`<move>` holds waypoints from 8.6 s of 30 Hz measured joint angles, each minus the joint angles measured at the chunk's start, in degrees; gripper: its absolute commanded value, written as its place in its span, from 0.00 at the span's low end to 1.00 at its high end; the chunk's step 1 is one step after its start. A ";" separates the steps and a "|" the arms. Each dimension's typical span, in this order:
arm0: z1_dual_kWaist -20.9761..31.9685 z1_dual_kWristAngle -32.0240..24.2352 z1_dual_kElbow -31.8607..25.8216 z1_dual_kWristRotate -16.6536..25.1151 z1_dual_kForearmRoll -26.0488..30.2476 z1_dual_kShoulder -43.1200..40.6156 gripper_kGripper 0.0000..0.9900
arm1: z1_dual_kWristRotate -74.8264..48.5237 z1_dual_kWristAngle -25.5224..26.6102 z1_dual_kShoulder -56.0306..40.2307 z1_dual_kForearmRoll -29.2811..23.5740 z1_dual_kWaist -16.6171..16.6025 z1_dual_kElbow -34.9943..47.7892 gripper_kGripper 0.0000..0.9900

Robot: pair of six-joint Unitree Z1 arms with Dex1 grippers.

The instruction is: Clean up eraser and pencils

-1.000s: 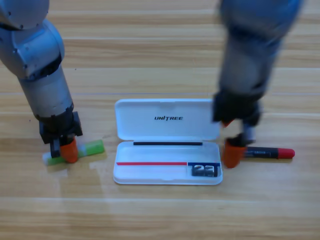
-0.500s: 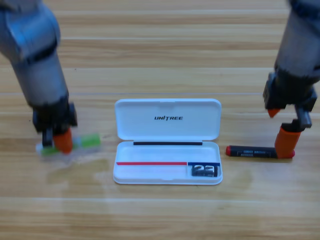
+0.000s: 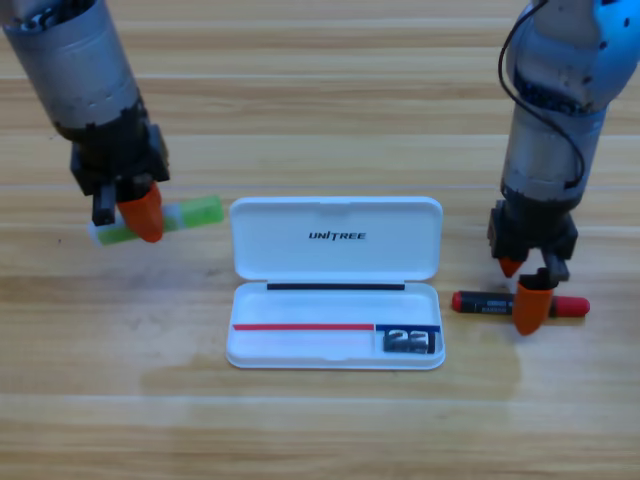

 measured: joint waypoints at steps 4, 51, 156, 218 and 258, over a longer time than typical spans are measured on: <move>-2.05 0.72 -0.22 -0.01 0.05 0.00 0.00 | 0.00 -0.01 1.07 -2.46 -0.25 -0.30 0.79; -18.58 5.56 -5.33 -3.42 -2.43 5.75 0.00 | -2.16 0.47 -17.19 2.05 1.98 4.74 0.00; 3.92 -6.60 3.13 2.36 4.47 -20.77 1.00 | 7.83 -2.53 10.35 11.45 14.64 -32.03 0.00; 16.14 -28.29 8.16 2.58 -30.09 -3.95 0.03 | 24.01 18.02 -54.77 -25.63 17.03 26.77 1.00; 16.61 -53.13 -16.97 15.15 -1.27 26.77 0.00 | 24.30 24.96 -53.67 -25.69 17.07 29.51 1.00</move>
